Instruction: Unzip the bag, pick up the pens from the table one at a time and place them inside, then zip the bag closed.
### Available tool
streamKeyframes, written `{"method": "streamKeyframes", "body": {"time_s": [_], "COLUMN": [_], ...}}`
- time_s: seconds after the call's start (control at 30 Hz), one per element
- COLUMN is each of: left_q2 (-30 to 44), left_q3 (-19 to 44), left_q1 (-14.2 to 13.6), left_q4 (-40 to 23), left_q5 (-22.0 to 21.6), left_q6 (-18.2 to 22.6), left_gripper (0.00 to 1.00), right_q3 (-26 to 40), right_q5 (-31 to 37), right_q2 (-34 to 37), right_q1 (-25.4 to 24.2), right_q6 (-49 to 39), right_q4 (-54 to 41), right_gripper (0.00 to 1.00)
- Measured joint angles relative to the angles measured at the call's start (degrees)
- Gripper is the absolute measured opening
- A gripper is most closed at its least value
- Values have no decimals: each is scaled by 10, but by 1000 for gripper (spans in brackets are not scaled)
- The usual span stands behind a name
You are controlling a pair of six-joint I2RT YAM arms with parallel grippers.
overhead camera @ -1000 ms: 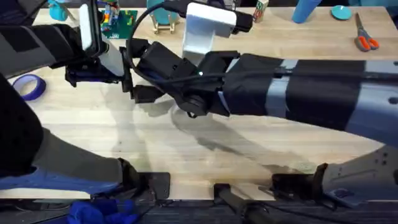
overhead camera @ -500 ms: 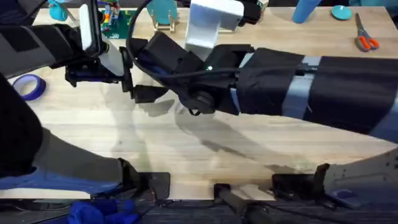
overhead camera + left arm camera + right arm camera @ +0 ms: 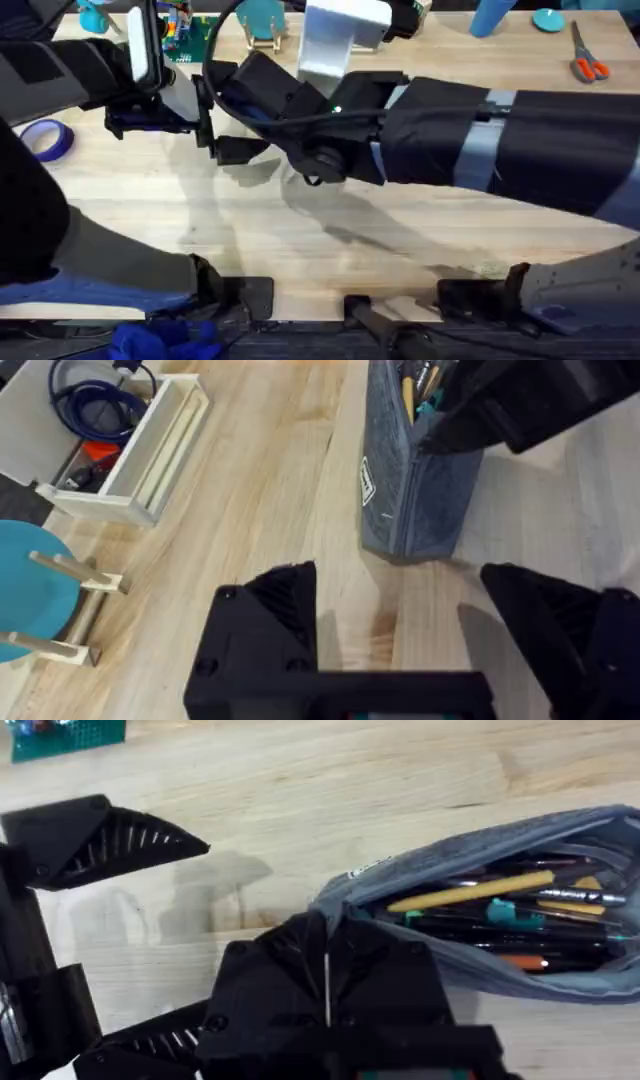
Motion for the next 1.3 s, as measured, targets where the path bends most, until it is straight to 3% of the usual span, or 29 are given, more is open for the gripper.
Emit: {"method": "streamKeyframes", "body": {"time_s": [0.6, 0.9, 1.0, 1.3], "left_q2": [0, 1, 4, 42], "left_q3": [0, 0, 0, 0], "left_q1": [-4, -90, -112, -162], "left_q4": [0, 63, 97, 201], "left_q5": [0, -27, -48, -83], "left_q6": [0, -4, -35, -189], "left_gripper": [993, 993, 993, 993], "right_q3": [0, 0, 0, 0], "right_q5": [0, 0, 0, 0], "right_q2": [0, 0, 0, 0], "right_q1": [0, 0, 0, 0], "right_q6": [0, -2, -2, -2], "right_q4": [0, 0, 0, 0], "right_gripper": [30, 30, 30, 30]}}
